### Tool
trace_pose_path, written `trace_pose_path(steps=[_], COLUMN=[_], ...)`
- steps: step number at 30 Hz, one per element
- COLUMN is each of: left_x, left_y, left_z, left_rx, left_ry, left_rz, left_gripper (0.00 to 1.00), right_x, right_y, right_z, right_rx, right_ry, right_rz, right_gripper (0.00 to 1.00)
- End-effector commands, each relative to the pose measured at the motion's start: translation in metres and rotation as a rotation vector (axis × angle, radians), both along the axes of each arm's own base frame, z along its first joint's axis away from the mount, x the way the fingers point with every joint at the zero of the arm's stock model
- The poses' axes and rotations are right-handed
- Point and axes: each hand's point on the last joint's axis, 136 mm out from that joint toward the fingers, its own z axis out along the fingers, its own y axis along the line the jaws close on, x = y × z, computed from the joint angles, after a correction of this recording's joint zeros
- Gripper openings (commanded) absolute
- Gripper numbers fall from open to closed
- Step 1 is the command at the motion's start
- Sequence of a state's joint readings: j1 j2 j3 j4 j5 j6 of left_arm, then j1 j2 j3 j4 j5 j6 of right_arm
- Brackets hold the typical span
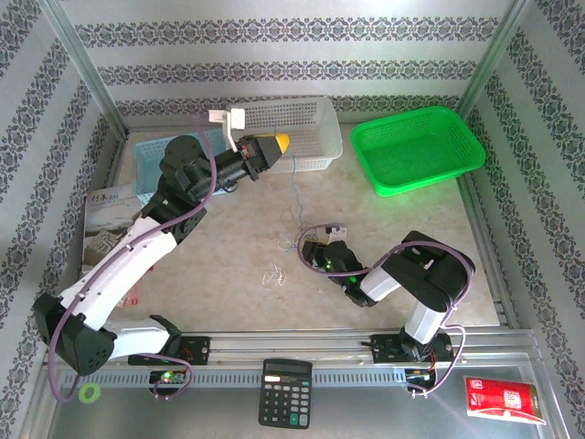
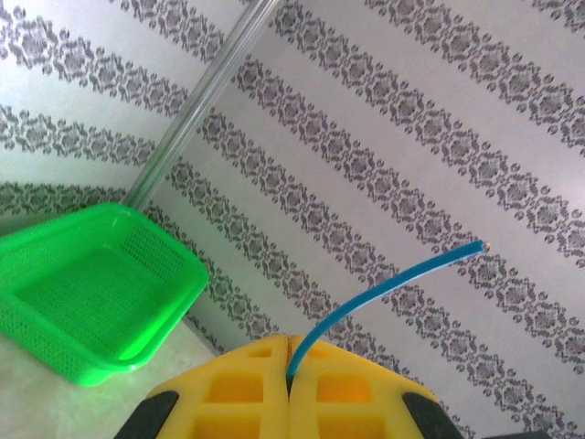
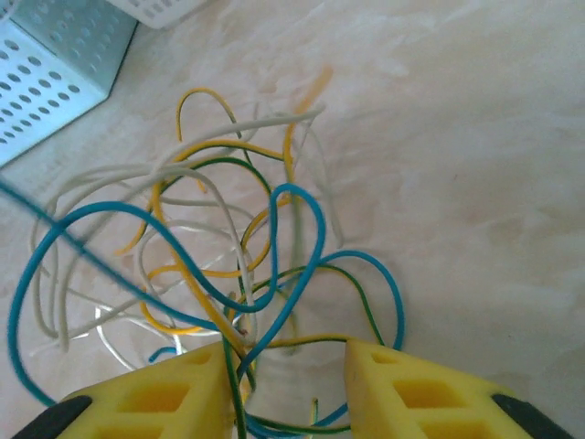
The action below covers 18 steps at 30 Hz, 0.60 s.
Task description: Untangle the cables
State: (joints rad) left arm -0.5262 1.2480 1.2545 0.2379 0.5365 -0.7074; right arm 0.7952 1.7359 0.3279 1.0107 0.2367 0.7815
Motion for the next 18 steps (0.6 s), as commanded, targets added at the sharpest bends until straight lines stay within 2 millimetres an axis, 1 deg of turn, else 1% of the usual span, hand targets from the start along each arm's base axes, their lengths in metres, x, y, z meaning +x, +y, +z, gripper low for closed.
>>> trace_pose_path(steps=[1,3,4,8,11,15,18], left_x=[0.001,0.0,0.0,-0.001,0.003,0.016,0.033], left_y=[0.013,0.016,0.019,0.028,0.036,0.056,0.077], left_z=[0.018,0.024,0.028,0.041,0.047,0.048,0.041], left_rx=[0.007,0.018,0.025,0.04,0.058,0.092,0.126], left_ry=[-0.041,-0.059,-0.067,-0.101,-0.118,-0.118,-0.092], left_rz=[0.04,0.052,0.061,0.087,0.116,0.185,0.264], left_gripper=[0.0,0.0,0.0,0.0,0.0,0.0,0.0], right_x=[-0.006,-0.007,-0.008,-0.009,-0.011,-0.013,-0.014], right_y=[-0.004,-0.003,-0.003,-0.002,0.001,0.007,0.009], right_z=[-0.009,-0.01,-0.01,-0.011,-0.008,0.006,0.019], right_rx=[0.021,0.027,0.028,0.032,0.049,0.085,0.103], right_ry=[0.021,0.024,0.027,0.032,0.028,0.012,-0.002], right_rz=[-0.022,-0.018,-0.016,-0.013,0.003,0.039,0.049], right_gripper=[0.4,0.5,0.52,0.53,0.55,0.59,0.63])
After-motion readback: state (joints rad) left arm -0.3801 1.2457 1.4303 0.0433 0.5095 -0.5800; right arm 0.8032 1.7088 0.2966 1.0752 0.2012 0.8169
